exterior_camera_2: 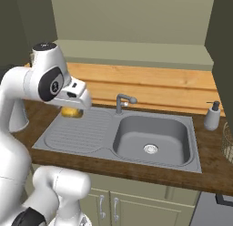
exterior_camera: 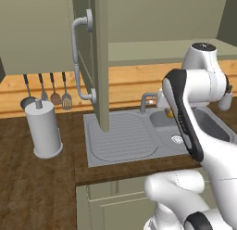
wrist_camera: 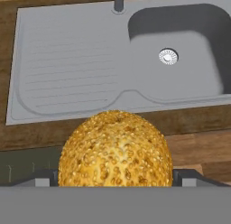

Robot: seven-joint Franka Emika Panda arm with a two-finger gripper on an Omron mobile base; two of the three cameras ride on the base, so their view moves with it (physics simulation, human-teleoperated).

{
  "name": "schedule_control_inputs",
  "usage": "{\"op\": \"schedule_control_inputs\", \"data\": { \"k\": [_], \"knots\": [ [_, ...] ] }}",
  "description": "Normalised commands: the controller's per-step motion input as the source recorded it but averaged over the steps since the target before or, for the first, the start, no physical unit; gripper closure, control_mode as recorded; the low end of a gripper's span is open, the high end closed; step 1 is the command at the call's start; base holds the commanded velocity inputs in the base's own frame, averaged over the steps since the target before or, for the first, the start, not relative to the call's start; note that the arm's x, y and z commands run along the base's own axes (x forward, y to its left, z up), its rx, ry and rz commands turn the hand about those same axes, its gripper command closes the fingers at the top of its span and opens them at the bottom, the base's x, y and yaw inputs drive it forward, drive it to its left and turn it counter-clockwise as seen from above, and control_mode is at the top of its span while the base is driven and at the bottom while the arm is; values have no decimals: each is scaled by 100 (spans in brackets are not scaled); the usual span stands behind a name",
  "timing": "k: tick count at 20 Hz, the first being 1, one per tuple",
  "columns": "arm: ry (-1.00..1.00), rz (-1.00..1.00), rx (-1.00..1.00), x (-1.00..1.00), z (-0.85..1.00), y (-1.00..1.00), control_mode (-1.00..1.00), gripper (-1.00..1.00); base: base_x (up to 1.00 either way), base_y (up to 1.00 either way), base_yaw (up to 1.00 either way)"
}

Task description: Open the cabinet, pick up the bread from the cabinet and place it in the basket. Then move the basket to the dining counter.

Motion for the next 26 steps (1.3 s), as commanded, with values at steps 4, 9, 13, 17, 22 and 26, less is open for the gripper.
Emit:
{"op": "schedule_control_inputs", "data": {
  "k": [4,9,13,17,22,26],
  "knots": [
    [-11,0,0,-72,-22,0,-100,100,0,0,0],
    [-7,1,0,-61,-5,2,-100,100,0,0,0],
    [0,0,0,0,0,0,-100,100,0,0,0],
    [0,0,0,0,0,0,-100,100,0,0,0],
    [0,0,0,-1,0,0,-100,100,0,0,0],
    [0,0,0,0,0,0,100,100,-51,-2,0]
  ]
}}
